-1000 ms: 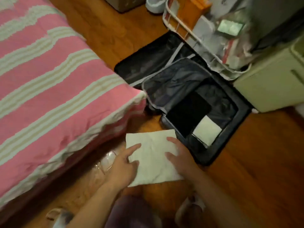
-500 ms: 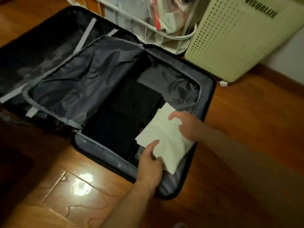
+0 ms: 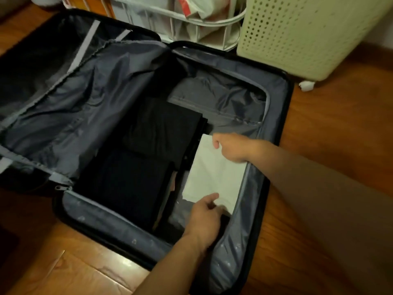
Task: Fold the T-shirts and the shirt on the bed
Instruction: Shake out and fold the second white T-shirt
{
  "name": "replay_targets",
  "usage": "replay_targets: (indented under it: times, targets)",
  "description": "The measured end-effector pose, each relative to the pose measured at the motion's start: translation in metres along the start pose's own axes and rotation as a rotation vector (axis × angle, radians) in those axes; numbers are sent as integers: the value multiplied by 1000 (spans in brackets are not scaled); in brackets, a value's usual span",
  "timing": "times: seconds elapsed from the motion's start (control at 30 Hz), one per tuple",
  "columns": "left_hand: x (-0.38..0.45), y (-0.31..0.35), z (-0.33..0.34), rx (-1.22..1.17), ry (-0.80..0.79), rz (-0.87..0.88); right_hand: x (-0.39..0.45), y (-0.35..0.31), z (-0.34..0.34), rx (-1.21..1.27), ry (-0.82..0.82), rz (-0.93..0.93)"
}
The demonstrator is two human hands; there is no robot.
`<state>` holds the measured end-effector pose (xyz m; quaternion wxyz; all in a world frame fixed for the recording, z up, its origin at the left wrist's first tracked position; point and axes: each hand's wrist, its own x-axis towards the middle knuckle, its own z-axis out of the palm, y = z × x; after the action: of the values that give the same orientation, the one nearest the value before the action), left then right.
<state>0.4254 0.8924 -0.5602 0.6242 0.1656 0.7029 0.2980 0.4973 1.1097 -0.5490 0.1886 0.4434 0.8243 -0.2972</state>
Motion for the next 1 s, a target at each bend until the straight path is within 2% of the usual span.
replay_targets:
  times: [0.1,0.17,0.2,0.27,0.3,0.37,0.43,0.53,0.63,0.7,0.8,0.9,1.0]
  targets:
    - [-2,3,-5,520,86,155,-6,10,11,-54,0,30]
    - [-7,9,-11,893,266,370,-12,3,18,-210,184,6]
    - [-8,11,-15,1028,356,501,-16,-4,22,-256,301,-6]
    - [-4,14,-24,1202,456,613,-23,-20,38,-258,417,-15]
    - [0,15,-29,1288,423,620,-27,-27,48,-228,380,-10]
    - [6,11,-38,1379,173,460,-27,-35,72,-148,179,32]
    - [5,5,-47,1366,-27,221,-22,-33,89,-156,78,52]
    - [9,9,-56,1410,-84,178,-16,-33,93,-197,88,62]
    - [-5,20,-71,1236,-155,143,-27,-51,72,-303,-33,134]
    - [-30,29,-87,1056,-102,226,-51,-77,47,-410,-64,152]
    - [-93,46,-131,853,56,325,-100,-147,0,-454,110,100]
    - [-171,66,-207,697,186,351,-143,-253,-43,-326,315,7]
    - [-266,71,-304,564,307,340,-184,-384,-61,-185,382,-117]
